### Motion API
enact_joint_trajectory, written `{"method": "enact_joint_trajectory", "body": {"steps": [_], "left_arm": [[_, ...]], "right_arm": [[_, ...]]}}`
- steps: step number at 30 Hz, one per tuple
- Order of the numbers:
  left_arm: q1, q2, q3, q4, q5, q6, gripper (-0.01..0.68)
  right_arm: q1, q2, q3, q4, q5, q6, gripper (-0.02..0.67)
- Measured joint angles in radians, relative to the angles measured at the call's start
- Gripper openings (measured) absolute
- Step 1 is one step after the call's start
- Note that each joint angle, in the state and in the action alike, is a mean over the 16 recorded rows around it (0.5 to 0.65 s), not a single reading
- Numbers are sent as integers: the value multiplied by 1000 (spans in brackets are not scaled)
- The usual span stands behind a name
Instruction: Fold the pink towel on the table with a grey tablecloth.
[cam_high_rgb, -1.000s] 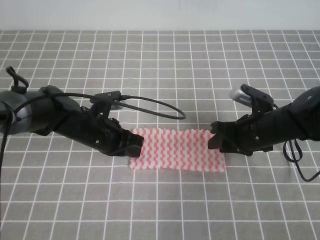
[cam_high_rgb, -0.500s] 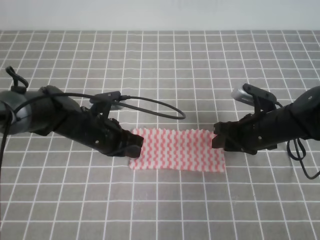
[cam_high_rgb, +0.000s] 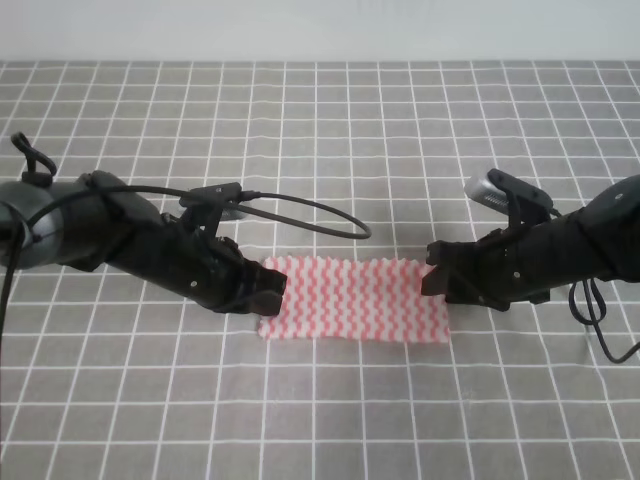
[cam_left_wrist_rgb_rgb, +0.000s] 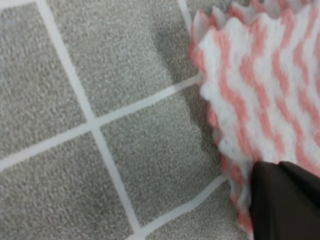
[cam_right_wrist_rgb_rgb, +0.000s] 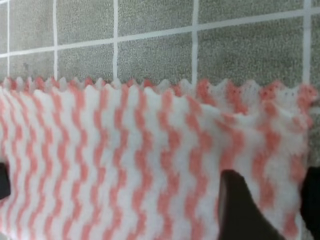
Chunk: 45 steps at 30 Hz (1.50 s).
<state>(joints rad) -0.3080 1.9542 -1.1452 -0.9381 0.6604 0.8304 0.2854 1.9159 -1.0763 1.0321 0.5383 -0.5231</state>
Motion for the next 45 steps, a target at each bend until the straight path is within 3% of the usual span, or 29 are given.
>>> {"method": "enact_joint_trajectory", "body": {"steps": [16, 33, 45], "left_arm": [[0, 2, -2, -2, 3, 0, -3], [0, 1, -1, 0, 12, 0, -3], [0, 0, 0, 1, 17, 0, -3]], "right_arm": [[0, 1, -43, -78, 53, 49, 260], [0, 6, -49, -120, 76, 94, 49], [1, 10, -128, -78, 159, 100, -14]]}}
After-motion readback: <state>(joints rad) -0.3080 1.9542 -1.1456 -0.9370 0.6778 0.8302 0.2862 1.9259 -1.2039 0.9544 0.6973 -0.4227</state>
